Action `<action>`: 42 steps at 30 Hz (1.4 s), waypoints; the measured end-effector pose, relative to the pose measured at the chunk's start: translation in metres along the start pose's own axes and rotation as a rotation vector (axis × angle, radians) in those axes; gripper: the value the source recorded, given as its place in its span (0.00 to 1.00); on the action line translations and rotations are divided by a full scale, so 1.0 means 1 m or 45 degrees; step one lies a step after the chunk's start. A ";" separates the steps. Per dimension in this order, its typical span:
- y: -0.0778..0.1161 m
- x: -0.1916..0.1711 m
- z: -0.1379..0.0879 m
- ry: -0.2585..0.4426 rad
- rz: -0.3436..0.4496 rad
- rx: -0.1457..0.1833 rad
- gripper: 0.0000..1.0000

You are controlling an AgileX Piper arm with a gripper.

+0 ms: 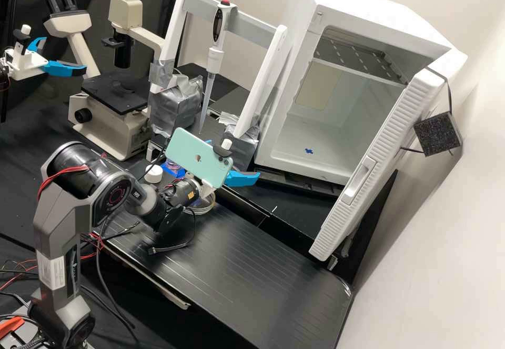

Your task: Close the bottle

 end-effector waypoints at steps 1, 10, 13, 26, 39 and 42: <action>0.000 0.000 0.000 0.000 0.000 0.000 1.00; 0.000 -0.002 0.001 0.001 0.007 0.005 1.00; 0.002 -0.012 0.003 0.017 0.000 0.013 1.00; 0.005 -0.111 -0.021 0.423 0.006 0.051 1.00; -0.035 -0.142 -0.031 0.549 -0.226 -0.027 1.00; -0.044 -0.141 -0.031 0.541 -0.271 -0.054 1.00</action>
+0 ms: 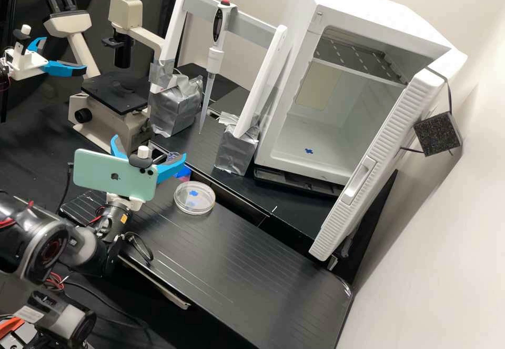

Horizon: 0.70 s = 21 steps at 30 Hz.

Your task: Close the bottle

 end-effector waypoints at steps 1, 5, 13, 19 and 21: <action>-0.002 0.000 0.000 -0.007 -0.009 -0.002 1.00; -0.010 0.004 0.004 -0.046 -0.048 -0.016 1.00; -0.014 0.011 0.011 -0.101 -0.065 -0.014 1.00; -0.016 0.013 0.014 -0.118 -0.079 -0.010 1.00; -0.016 0.015 0.015 -0.124 -0.085 -0.010 1.00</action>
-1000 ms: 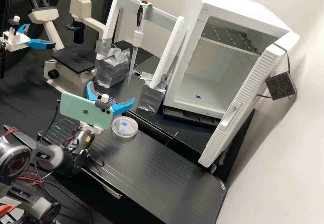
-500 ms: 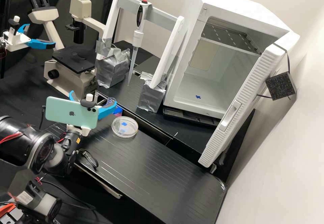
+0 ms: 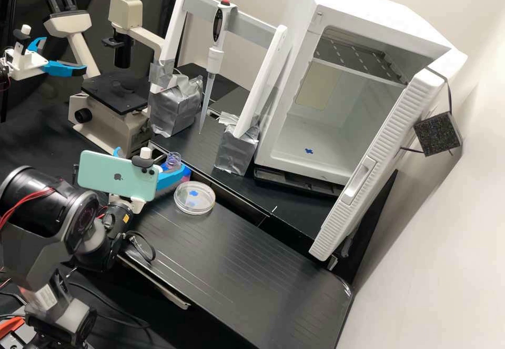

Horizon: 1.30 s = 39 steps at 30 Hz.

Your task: Close the bottle

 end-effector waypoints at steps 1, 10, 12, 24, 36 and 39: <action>0.000 0.001 0.000 0.001 0.001 0.000 1.00; -0.001 0.003 0.001 -0.003 -0.006 0.001 1.00; -0.001 0.005 0.001 -0.004 -0.008 0.001 1.00; -0.002 0.007 0.006 -0.038 -0.018 0.005 0.00; -0.001 0.007 0.007 -0.045 -0.012 0.004 0.00; 0.001 0.006 0.006 -0.041 -0.002 0.003 0.00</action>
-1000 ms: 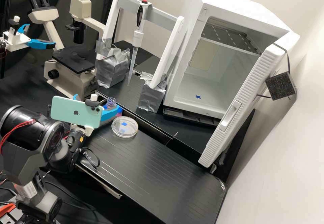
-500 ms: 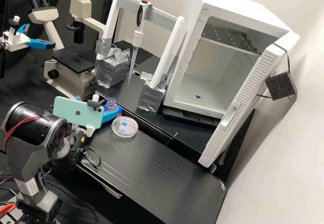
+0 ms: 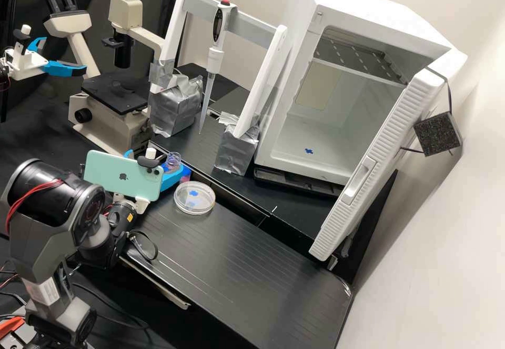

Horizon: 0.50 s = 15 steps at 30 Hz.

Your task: Close the bottle

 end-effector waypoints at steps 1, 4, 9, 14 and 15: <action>0.000 0.000 0.000 0.000 0.003 0.002 0.00; 0.001 0.000 0.000 0.002 0.005 0.004 0.00; 0.001 -0.002 0.000 -0.004 0.006 0.005 0.00; 0.000 -0.004 0.001 -0.006 0.004 0.007 0.00; 0.000 -0.004 0.001 -0.006 0.004 0.007 0.00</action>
